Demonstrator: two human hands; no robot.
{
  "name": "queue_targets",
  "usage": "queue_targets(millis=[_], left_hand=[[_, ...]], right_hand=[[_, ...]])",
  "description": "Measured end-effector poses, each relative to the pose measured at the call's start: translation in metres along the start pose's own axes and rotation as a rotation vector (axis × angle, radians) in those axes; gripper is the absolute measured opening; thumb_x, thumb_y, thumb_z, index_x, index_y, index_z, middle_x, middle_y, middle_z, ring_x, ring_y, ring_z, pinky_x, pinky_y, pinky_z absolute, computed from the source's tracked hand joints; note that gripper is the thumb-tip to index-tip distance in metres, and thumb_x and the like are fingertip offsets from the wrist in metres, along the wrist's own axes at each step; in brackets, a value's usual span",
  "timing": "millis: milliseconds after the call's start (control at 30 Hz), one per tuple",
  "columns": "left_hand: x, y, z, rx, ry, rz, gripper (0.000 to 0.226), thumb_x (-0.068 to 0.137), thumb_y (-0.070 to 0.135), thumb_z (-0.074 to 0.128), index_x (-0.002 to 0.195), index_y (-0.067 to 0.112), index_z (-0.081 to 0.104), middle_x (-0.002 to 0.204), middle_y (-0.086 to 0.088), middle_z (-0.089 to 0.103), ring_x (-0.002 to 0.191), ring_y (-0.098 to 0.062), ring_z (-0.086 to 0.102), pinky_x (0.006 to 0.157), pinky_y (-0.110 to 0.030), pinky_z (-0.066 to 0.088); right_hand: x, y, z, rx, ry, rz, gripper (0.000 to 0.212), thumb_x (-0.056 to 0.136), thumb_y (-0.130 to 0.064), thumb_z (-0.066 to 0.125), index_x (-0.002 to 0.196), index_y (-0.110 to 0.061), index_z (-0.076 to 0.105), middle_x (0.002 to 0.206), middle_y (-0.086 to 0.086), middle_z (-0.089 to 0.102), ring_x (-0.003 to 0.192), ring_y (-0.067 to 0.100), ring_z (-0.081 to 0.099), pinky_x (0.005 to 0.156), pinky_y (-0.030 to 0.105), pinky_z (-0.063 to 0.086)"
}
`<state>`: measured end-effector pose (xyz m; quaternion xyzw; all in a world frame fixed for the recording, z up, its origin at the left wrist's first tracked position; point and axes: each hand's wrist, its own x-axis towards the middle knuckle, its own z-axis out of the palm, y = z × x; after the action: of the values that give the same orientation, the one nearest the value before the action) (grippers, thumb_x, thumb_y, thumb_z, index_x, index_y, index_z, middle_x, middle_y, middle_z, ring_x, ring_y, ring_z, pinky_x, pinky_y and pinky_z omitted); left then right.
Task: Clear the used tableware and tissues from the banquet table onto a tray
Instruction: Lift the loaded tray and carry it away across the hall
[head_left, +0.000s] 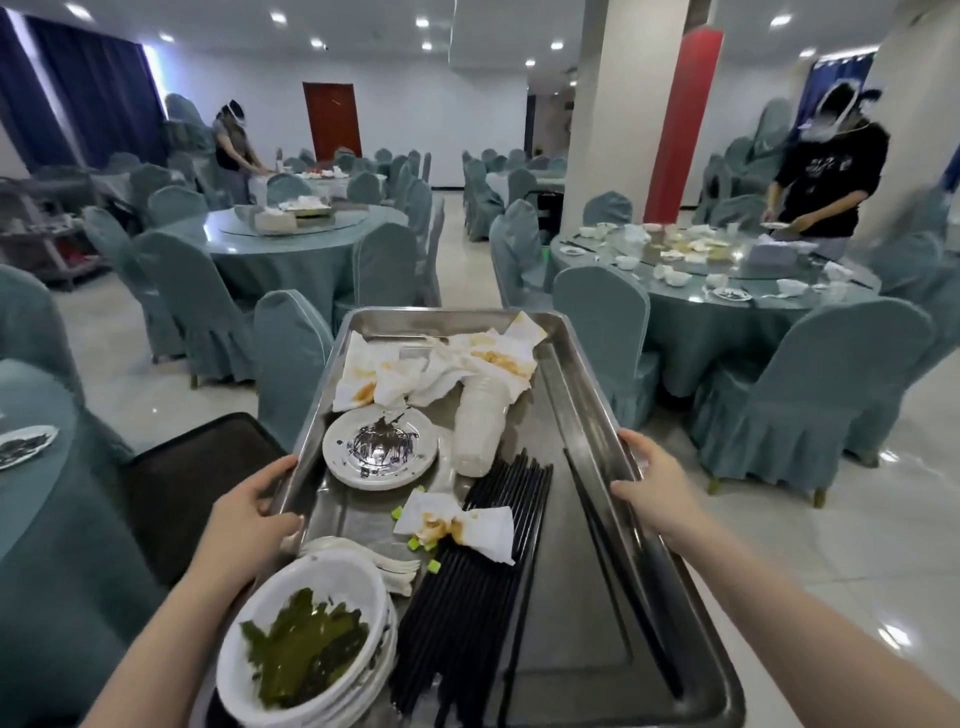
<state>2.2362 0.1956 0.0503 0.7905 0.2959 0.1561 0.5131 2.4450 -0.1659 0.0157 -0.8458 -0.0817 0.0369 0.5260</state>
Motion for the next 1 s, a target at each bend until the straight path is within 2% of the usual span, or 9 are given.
queue_targets(millis=[133,233,367,500,600,700,800,900,1000], left_hand=[[0.104,0.019,0.033,-0.032,-0.025,-0.039,0.080,0.068,-0.009,0.068,0.135,0.032,0.052,0.090,-0.001,0.072,0.070,-0.012,0.071,0.058,-0.021,0.049],[0.181,0.034,0.066,-0.009,-0.013,-0.045,0.082,0.066,-0.006,0.069,0.134,0.036,0.052,0.092,-0.001,0.071,0.071,-0.013,0.070,0.055,-0.021,0.048],[0.275,0.047,0.105,-0.002,0.053,-0.055,0.079,0.069,-0.004,0.069,0.131,0.041,0.051,0.078,-0.001,0.072,0.064,-0.022,0.070,0.051,-0.029,0.057],[0.356,0.052,0.127,-0.026,0.131,-0.090,0.080,0.069,-0.005,0.069,0.132,0.041,0.052,0.074,0.007,0.074,0.063,-0.019,0.071,0.054,-0.026,0.054],[0.412,0.058,0.134,-0.046,0.185,-0.128,0.081,0.069,-0.006,0.068,0.133,0.041,0.051,0.075,0.008,0.074,0.063,-0.015,0.071,0.049,-0.017,0.051],[0.473,0.061,0.137,-0.019,0.245,-0.154,0.081,0.068,-0.006,0.069,0.134,0.038,0.050,0.073,0.006,0.074,0.062,-0.017,0.071,0.056,-0.024,0.053],[0.550,0.065,0.136,-0.022,0.271,-0.154,0.083,0.068,-0.006,0.070,0.134,0.040,0.048,0.073,0.003,0.074,0.061,-0.019,0.071,0.053,-0.027,0.054],[0.626,0.076,0.135,-0.026,0.288,-0.148,0.086,0.071,-0.005,0.071,0.135,0.045,0.044,0.075,-0.004,0.072,0.061,-0.029,0.070,0.049,-0.037,0.058],[0.696,0.088,0.135,0.036,0.312,-0.139,0.082,0.073,-0.001,0.072,0.132,0.049,0.044,0.068,-0.005,0.072,0.057,-0.032,0.067,0.053,-0.040,0.058]], right_hand=[[0.109,-0.004,0.012,-0.046,0.004,0.004,0.072,0.073,0.003,0.060,0.134,-0.034,0.047,0.118,-0.005,0.062,0.081,0.026,0.070,0.069,0.039,0.058],[0.203,-0.002,0.023,-0.064,-0.013,-0.017,0.072,0.074,0.004,0.060,0.136,-0.031,0.046,0.116,-0.003,0.062,0.076,0.022,0.069,0.066,0.040,0.060],[0.333,-0.006,0.043,-0.070,-0.079,-0.078,0.072,0.074,0.004,0.061,0.135,-0.031,0.047,0.122,-0.001,0.063,0.082,0.017,0.067,0.070,0.031,0.055],[0.452,-0.020,0.075,-0.062,-0.187,-0.105,0.072,0.076,0.005,0.062,0.135,-0.033,0.047,0.123,0.000,0.061,0.067,0.015,0.066,0.055,0.023,0.051],[0.532,-0.037,0.106,-0.074,-0.241,-0.154,0.069,0.076,-0.002,0.065,0.136,-0.030,0.047,0.126,-0.002,0.060,0.092,0.017,0.066,0.069,0.025,0.050],[0.612,-0.057,0.144,-0.073,-0.304,-0.187,0.066,0.077,-0.004,0.065,0.136,-0.027,0.048,0.127,-0.003,0.060,0.103,0.018,0.064,0.080,0.031,0.054],[0.697,-0.084,0.182,-0.100,-0.323,-0.239,0.066,0.077,-0.001,0.065,0.136,-0.027,0.049,0.118,0.000,0.065,0.090,0.012,0.067,0.073,0.027,0.057],[0.769,-0.108,0.217,-0.105,-0.316,-0.258,0.068,0.078,-0.002,0.064,0.137,-0.031,0.046,0.100,-0.012,0.066,0.085,0.025,0.069,0.071,0.039,0.057],[0.834,-0.130,0.242,-0.117,-0.326,-0.277,0.068,0.080,-0.002,0.063,0.137,-0.035,0.045,0.092,-0.017,0.064,0.097,0.033,0.065,0.075,0.047,0.055]])
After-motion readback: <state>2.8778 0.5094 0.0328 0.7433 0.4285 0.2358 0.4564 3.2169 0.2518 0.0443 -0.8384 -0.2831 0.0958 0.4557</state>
